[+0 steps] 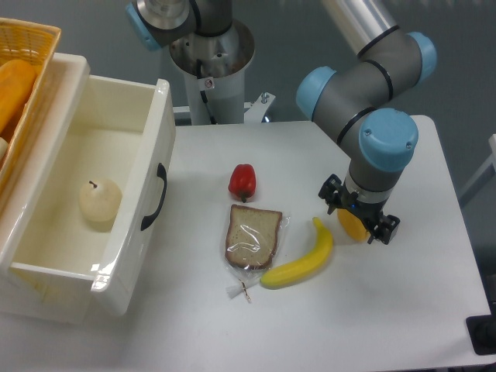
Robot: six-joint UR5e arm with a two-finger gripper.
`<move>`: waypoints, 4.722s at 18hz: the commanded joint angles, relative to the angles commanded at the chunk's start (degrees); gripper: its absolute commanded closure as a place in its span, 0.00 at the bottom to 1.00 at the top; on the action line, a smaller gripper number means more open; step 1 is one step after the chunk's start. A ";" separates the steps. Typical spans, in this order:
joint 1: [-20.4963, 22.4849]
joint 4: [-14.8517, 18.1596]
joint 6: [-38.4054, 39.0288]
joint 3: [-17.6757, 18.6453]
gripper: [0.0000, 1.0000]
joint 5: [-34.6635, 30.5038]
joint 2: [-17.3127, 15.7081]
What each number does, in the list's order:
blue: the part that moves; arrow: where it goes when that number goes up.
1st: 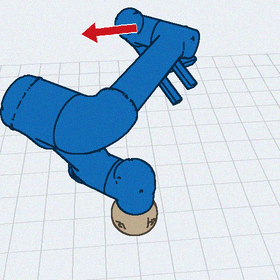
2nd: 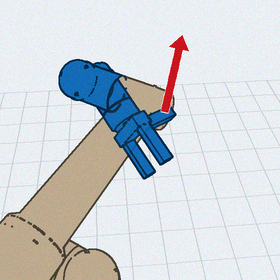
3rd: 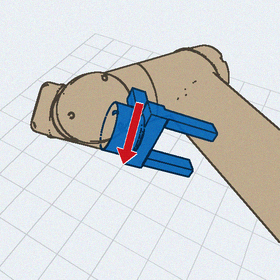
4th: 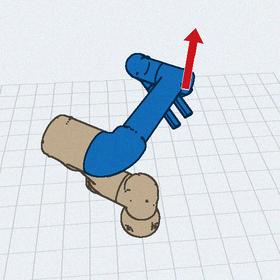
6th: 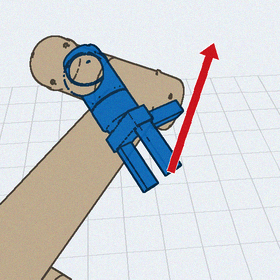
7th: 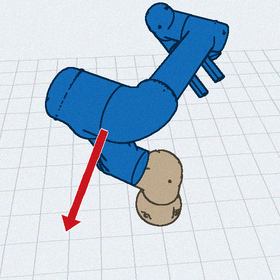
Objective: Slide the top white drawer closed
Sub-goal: 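Lift the gripper off the yellow pepper and move it toward the bread, then move the gripper to the front face of the open white drawer, then push the white drawer into the cabinet with the gripper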
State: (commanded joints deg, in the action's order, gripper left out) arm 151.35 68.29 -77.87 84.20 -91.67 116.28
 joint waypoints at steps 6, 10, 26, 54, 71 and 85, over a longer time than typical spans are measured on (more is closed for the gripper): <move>0.09 0.00 2.28 1.57 0.00 0.00 -2.02; -0.70 -0.18 2.72 6.85 0.00 0.17 -6.31; -9.76 1.85 39.53 7.21 0.56 17.39 -10.99; -15.47 17.05 38.93 7.56 1.00 31.29 -12.39; -23.38 17.40 45.09 7.12 1.00 32.17 -14.24; -26.28 17.40 47.02 6.42 1.00 32.43 -14.59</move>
State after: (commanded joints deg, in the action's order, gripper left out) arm 125.07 85.69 -30.85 90.62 -59.24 101.69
